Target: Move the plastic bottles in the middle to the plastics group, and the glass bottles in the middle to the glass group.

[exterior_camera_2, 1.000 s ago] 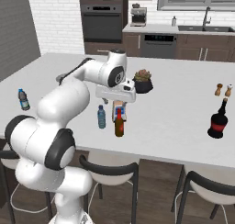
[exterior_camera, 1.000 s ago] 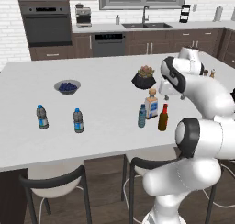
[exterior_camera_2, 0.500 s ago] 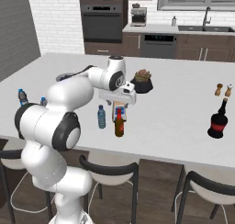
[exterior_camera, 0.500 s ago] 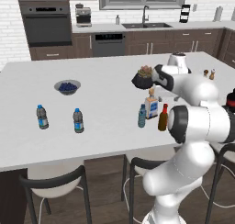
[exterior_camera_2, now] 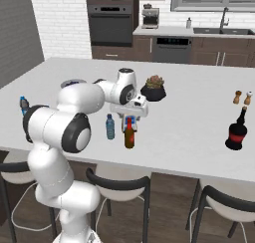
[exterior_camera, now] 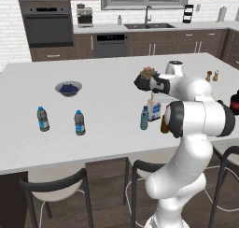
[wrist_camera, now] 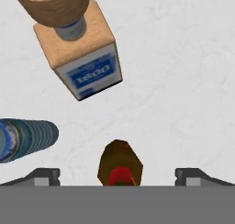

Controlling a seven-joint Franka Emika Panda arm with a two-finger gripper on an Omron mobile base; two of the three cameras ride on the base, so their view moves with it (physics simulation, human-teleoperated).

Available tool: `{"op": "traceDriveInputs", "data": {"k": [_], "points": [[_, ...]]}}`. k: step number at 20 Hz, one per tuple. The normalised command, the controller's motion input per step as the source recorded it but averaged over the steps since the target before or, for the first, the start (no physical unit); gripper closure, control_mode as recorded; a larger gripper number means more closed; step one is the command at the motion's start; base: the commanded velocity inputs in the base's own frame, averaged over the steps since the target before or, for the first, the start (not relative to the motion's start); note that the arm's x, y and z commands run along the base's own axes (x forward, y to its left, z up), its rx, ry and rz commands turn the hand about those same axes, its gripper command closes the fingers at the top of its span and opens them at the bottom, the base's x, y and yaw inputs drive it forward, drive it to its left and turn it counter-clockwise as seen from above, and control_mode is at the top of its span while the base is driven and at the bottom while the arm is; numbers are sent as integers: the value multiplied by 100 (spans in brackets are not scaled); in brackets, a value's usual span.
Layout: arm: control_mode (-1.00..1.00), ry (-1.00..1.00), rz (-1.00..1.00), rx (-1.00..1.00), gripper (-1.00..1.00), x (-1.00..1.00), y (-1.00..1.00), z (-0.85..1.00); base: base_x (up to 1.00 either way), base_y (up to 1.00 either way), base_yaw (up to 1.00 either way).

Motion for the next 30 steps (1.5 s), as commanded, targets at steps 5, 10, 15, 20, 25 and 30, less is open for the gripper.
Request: {"op": "traceDriveInputs", "data": {"k": [5,10,15,20,25,30], "points": [[-100,0,0,4,-100,-6,-15,-1,0,0,0],[-100,0,-2,0,-100,-17,-2,-3,0,0,0],[-100,-1,-5,0,-100,-1,7,-18,0,0,0],[-100,0,-5,0,-100,0,4,-16,0,0,0],[-100,0,-9,0,-100,0,2,-10,0,0,0],[-100,0,-14,0,-100,0,16,-12,0,0,0]]}}
